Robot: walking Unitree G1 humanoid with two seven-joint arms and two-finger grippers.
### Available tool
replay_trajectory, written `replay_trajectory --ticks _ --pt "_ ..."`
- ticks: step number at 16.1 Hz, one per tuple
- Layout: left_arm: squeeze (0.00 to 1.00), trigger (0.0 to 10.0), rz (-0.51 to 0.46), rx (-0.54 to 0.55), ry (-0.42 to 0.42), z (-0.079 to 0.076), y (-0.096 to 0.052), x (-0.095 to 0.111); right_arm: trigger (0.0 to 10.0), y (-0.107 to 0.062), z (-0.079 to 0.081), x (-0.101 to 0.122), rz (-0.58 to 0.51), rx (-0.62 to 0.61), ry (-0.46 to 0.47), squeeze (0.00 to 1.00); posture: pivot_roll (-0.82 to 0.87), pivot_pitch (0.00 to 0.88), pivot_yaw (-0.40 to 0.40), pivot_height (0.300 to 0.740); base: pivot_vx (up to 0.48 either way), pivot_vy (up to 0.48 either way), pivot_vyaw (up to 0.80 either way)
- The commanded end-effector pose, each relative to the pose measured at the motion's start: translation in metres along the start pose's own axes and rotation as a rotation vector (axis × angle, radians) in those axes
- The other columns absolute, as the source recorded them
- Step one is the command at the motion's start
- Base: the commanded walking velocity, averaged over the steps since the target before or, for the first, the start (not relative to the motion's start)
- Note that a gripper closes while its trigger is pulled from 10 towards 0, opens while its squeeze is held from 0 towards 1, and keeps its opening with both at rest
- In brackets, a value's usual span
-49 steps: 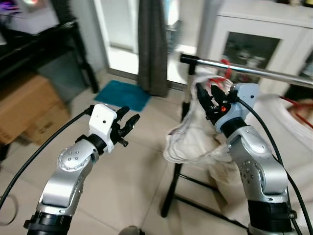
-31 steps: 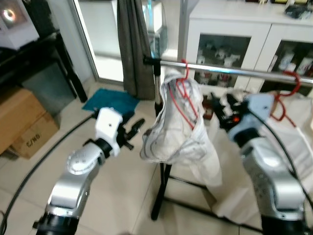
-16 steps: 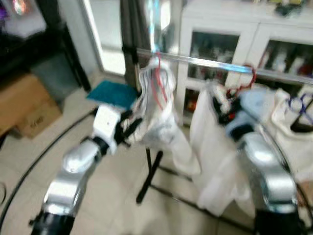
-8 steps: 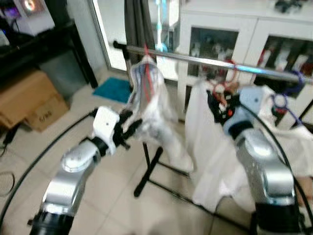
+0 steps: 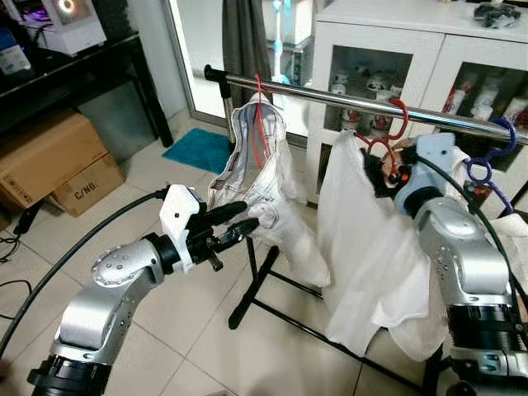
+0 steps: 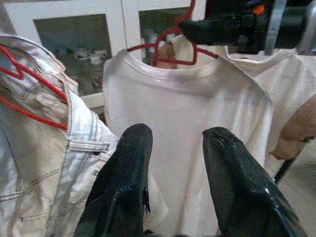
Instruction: Hang hanger
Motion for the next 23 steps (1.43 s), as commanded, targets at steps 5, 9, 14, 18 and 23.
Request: replay_trajectory --ticks 5,9,14,18,23 --pt "0.0 10.0 0.026 -0.088 -0.024 -0.015 -0.007 -0.003 10.0 0.028 -0.027 0.001 0.078 -0.059 -0.003 0.5 -0.06 0.0 0.051 0.74 0.0 0.0 0.0" --pt "0.0 10.0 0.029 -0.09 -0.034 -0.02 -0.011 -0.004 10.0 0.041 -0.043 0.012 0.09 -0.104 -0.02 0.0 -0.05 0.0 0.018 0.74 0.0 0.0 0.0" --pt "0.0 10.0 0.029 -0.076 -0.046 -0.022 -0.012 -0.006 10.0 0.043 -0.048 0.012 0.127 -0.089 -0.005 0.0 -0.06 0.0 0.0 0.74 0.0 0.0 0.0" --pt "0.0 10.0 0.034 -0.092 -0.049 -0.024 -0.012 -0.006 0.0 0.043 -0.055 -0.001 0.216 -0.072 0.039 0.0 -0.06 0.0 0.007 0.74 0.0 0.0 0.0" --pt "0.0 10.0 0.043 -0.117 -0.046 -0.025 -0.011 -0.007 0.0 0.04 -0.059 -0.012 0.271 -0.052 0.081 0.0 -0.06 0.0 0.015 0.74 0.0 0.0 0.0"
Point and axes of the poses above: a point about 5 cm out from each wrist's last joint towards the gripper, its own y axis pointing out of the wrist towards the gripper, its own x axis along the axis of the wrist's last joint, z = x × y, the point moved 4 cm from there along y, pointing out of the wrist towards the gripper, and after that the axes turned 5 degrees about y, right-handed, at the moved point
